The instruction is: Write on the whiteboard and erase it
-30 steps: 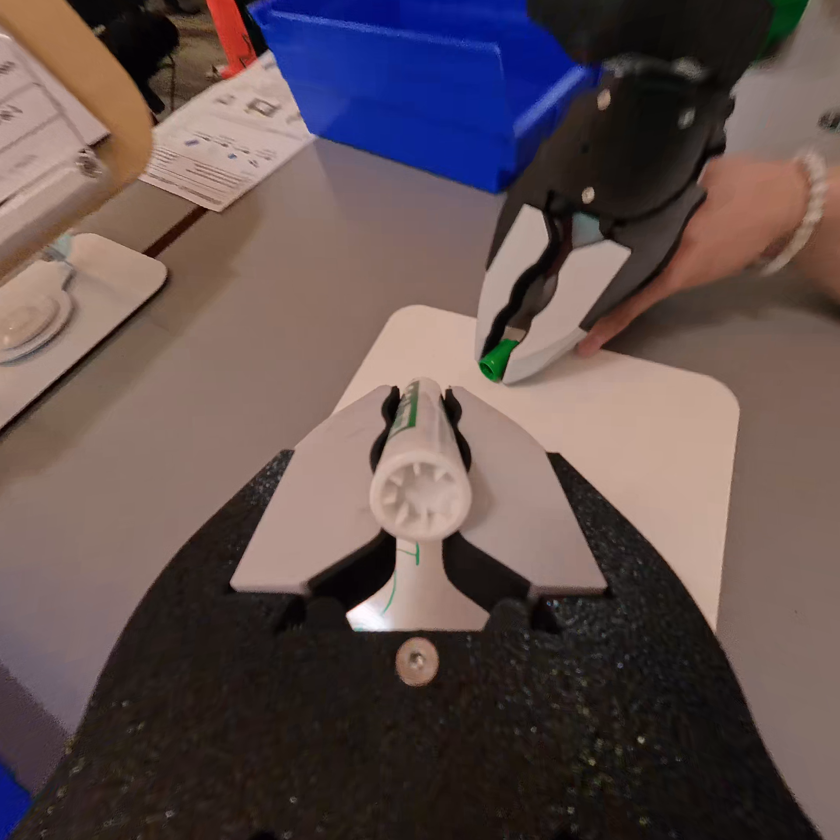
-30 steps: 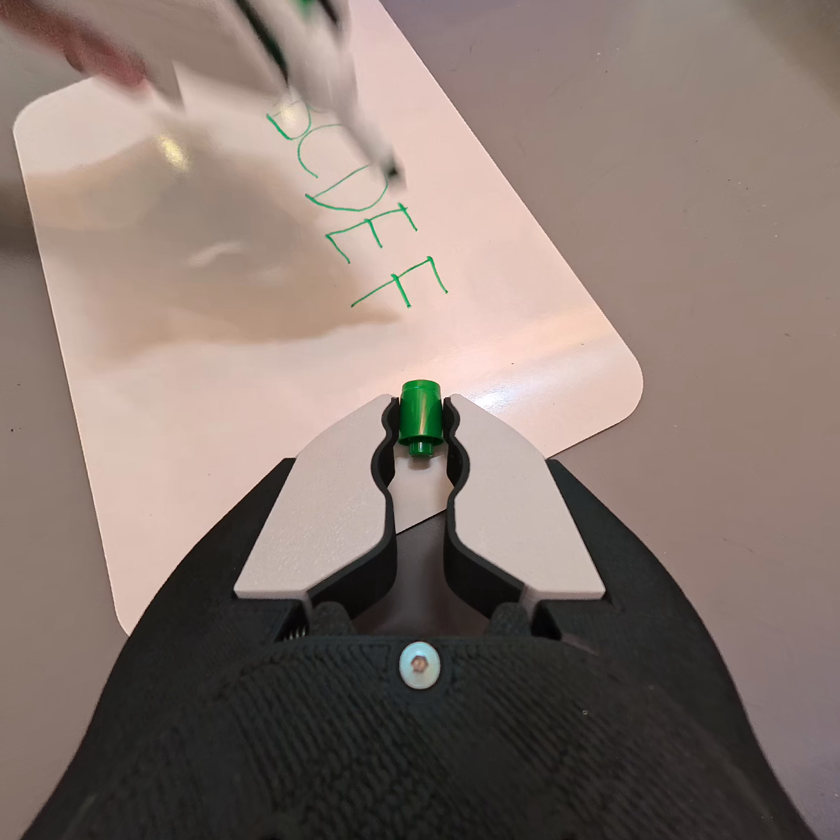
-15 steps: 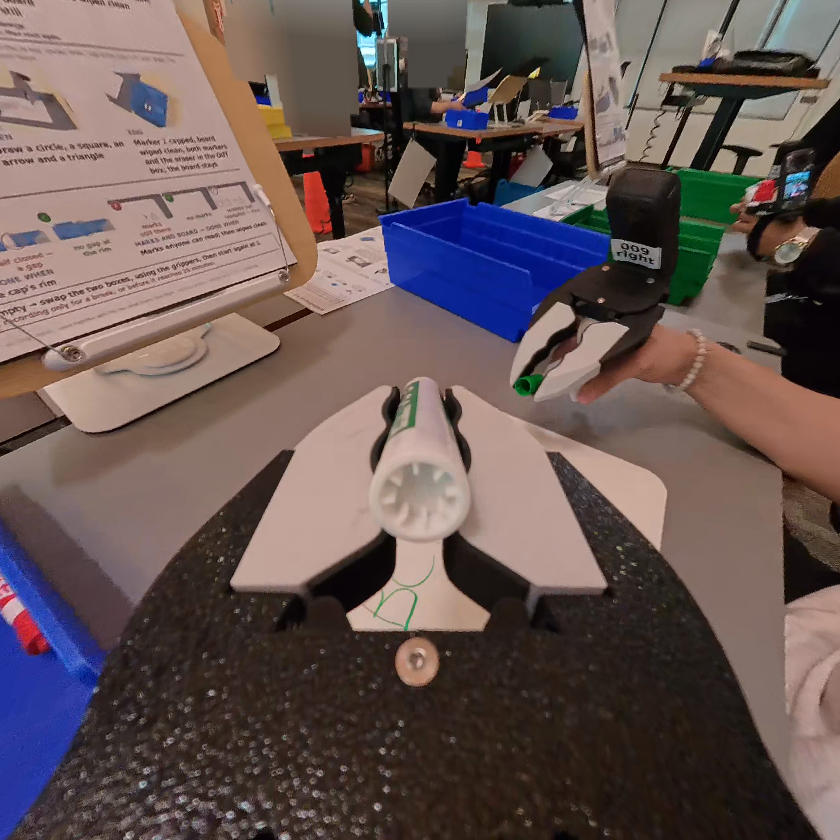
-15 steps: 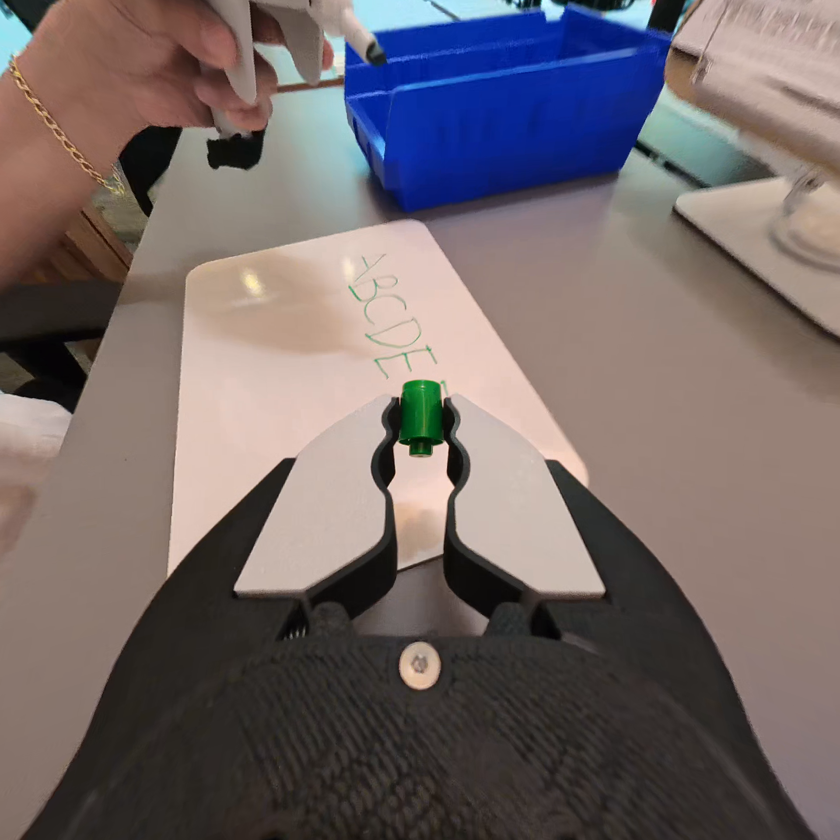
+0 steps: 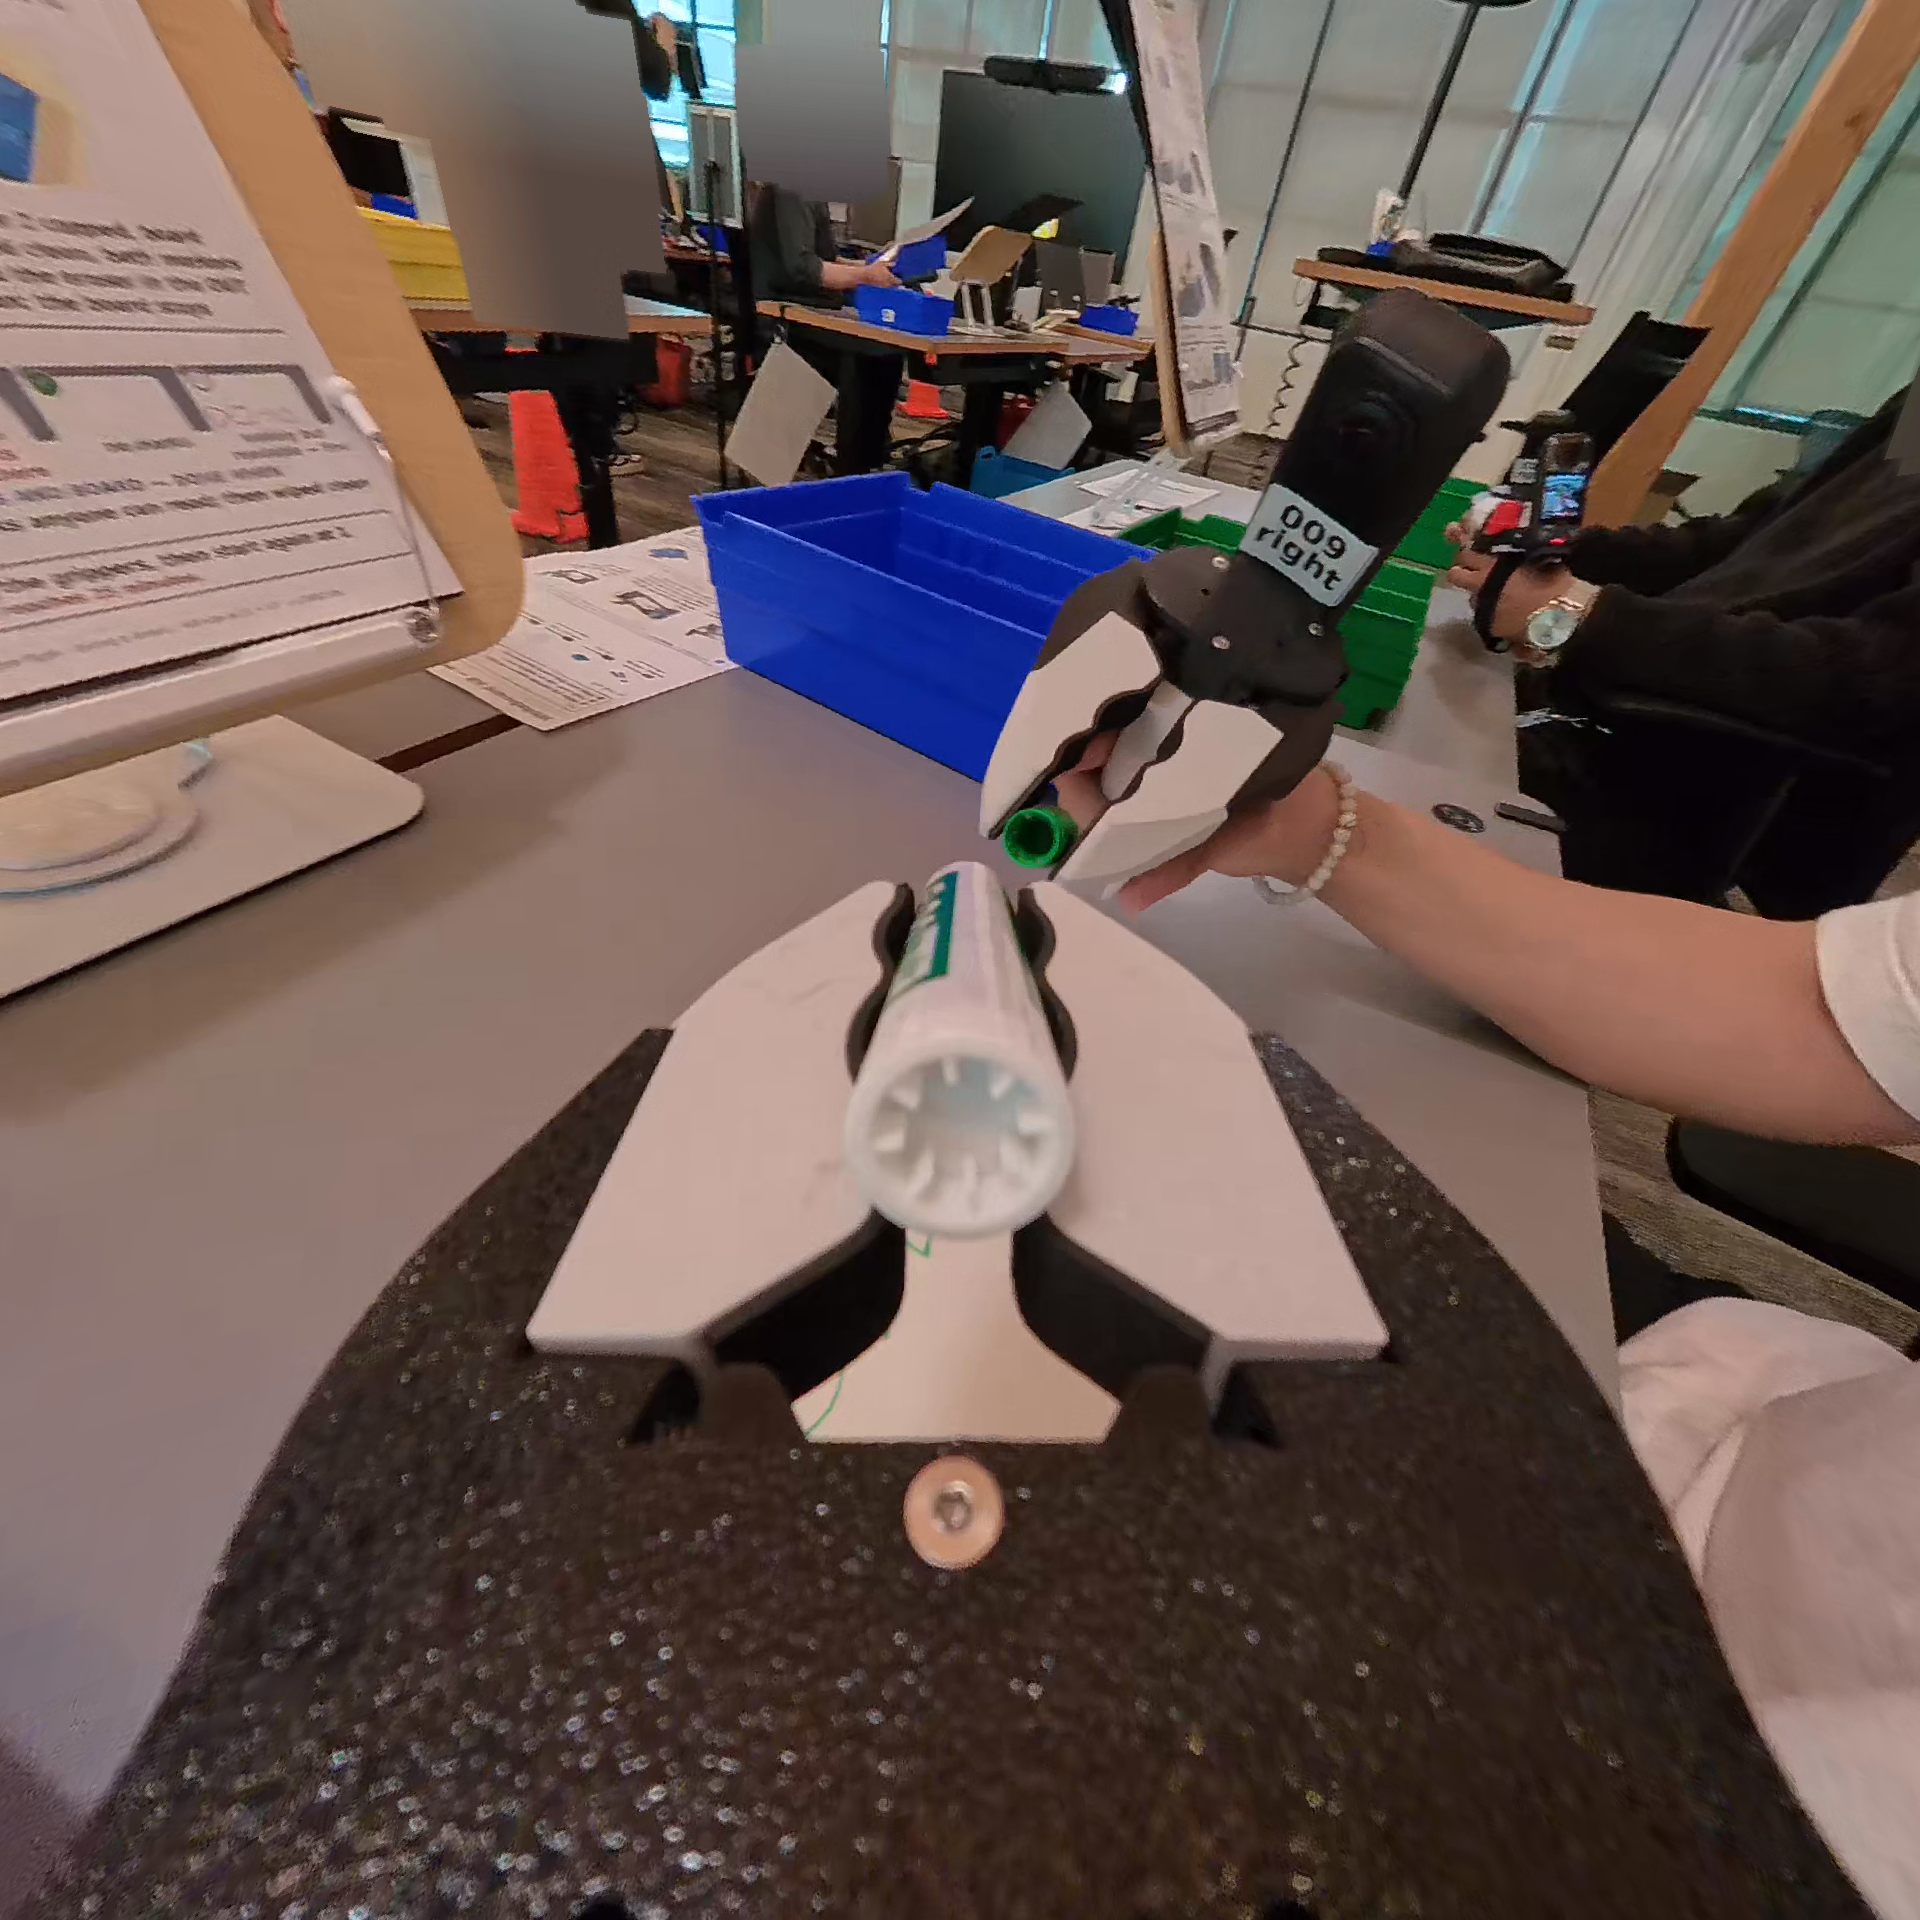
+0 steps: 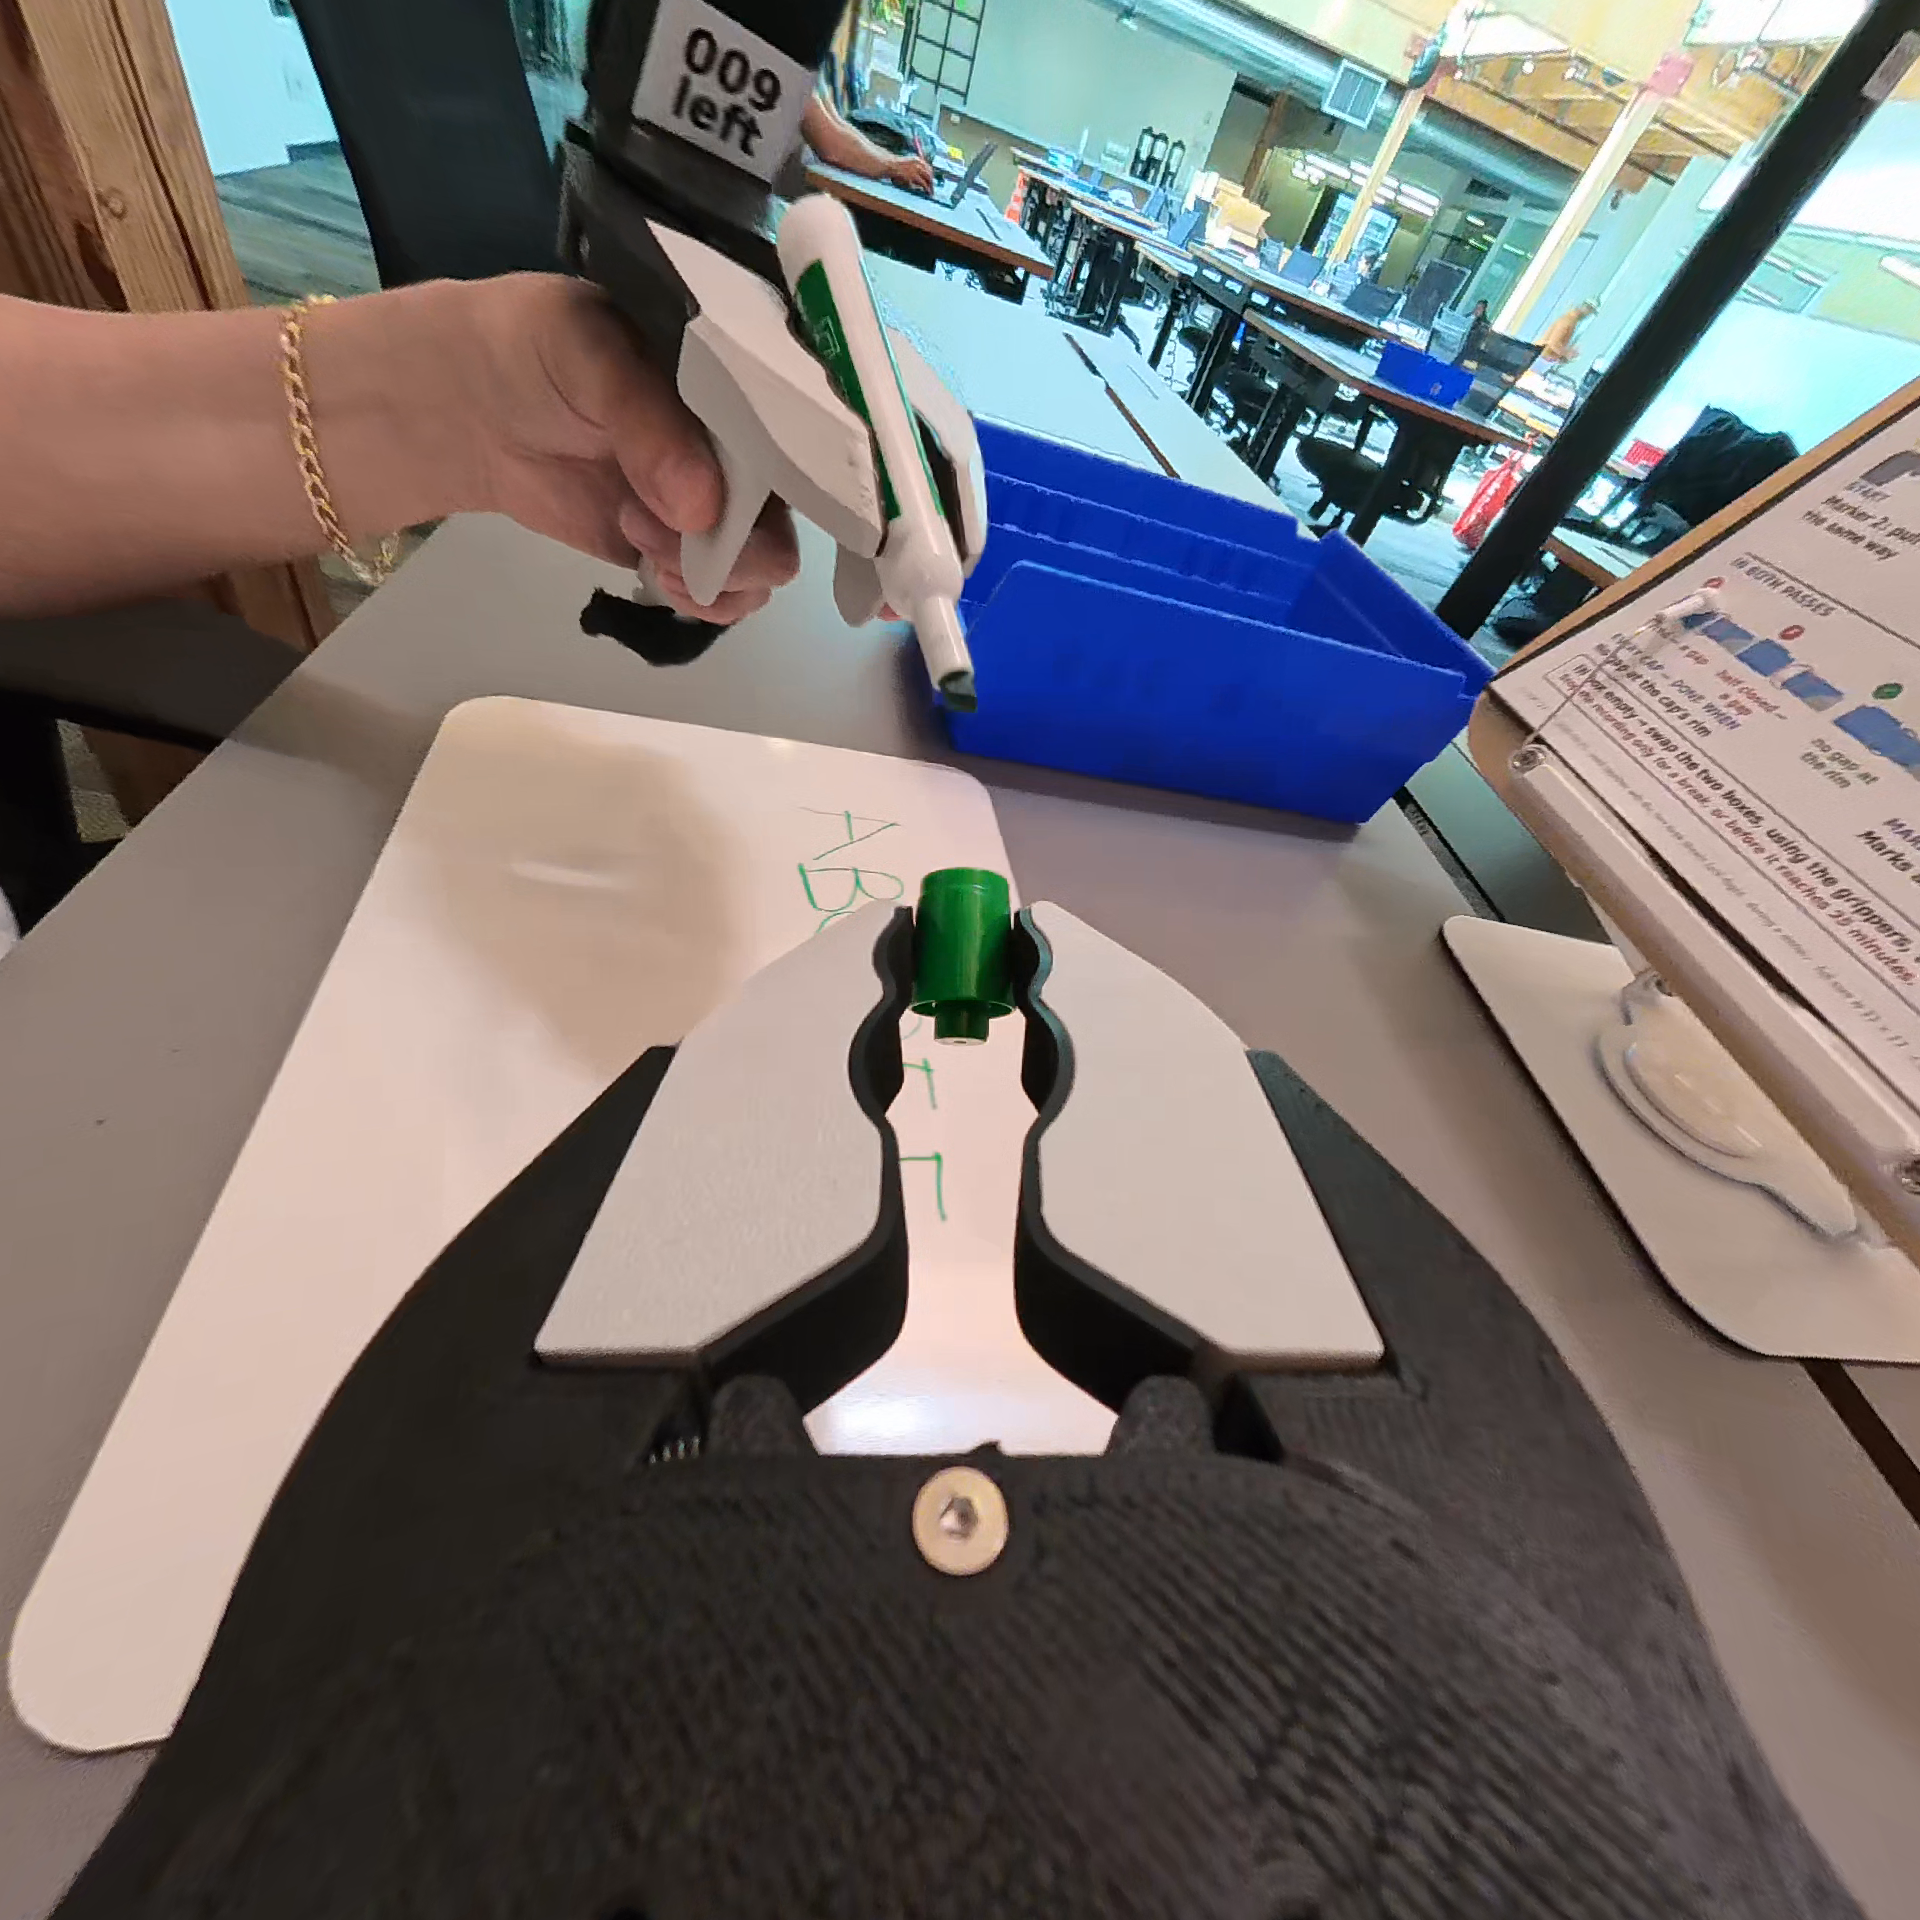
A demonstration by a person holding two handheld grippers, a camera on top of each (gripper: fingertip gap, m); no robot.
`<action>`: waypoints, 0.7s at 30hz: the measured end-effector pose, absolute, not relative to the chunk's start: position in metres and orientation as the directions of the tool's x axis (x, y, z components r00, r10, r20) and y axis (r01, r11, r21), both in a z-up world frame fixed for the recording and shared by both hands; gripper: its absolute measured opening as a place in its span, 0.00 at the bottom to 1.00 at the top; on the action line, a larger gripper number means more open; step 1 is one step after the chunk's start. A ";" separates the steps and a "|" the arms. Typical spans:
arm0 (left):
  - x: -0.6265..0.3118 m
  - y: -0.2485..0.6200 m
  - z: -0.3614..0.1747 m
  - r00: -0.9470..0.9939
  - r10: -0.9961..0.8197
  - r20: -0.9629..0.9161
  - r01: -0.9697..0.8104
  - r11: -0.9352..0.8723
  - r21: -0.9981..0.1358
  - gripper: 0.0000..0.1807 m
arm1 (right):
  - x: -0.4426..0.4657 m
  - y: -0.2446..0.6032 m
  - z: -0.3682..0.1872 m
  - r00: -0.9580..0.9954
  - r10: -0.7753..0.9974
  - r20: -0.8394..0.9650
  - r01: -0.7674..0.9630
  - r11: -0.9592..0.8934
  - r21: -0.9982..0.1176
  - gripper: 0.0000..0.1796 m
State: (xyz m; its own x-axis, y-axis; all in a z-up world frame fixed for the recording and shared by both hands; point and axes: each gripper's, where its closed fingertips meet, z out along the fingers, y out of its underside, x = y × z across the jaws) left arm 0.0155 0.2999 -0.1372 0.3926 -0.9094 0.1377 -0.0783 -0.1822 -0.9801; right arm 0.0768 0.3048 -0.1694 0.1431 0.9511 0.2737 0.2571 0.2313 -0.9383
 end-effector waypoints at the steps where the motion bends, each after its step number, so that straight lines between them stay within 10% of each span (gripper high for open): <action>1: 0.019 0.299 -0.139 0.379 -0.914 0.147 -0.075 -0.189 -0.979 0.10 | 0.077 0.302 -0.170 0.137 0.955 0.263 0.245 0.225 -0.943 0.10; 21: 0.051 0.294 -0.155 0.295 -0.942 0.157 -0.136 -0.204 -0.969 0.10 | 0.072 0.297 -0.175 0.127 0.958 0.255 0.247 0.219 -0.944 0.10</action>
State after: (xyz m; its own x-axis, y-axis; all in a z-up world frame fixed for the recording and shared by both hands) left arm 0.0510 0.2939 -0.1548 0.2952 -0.9424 0.1572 -0.1363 -0.2044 -0.9693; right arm 0.0725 0.2972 -0.1754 0.1273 0.9585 0.2552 0.2468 0.2186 -0.9441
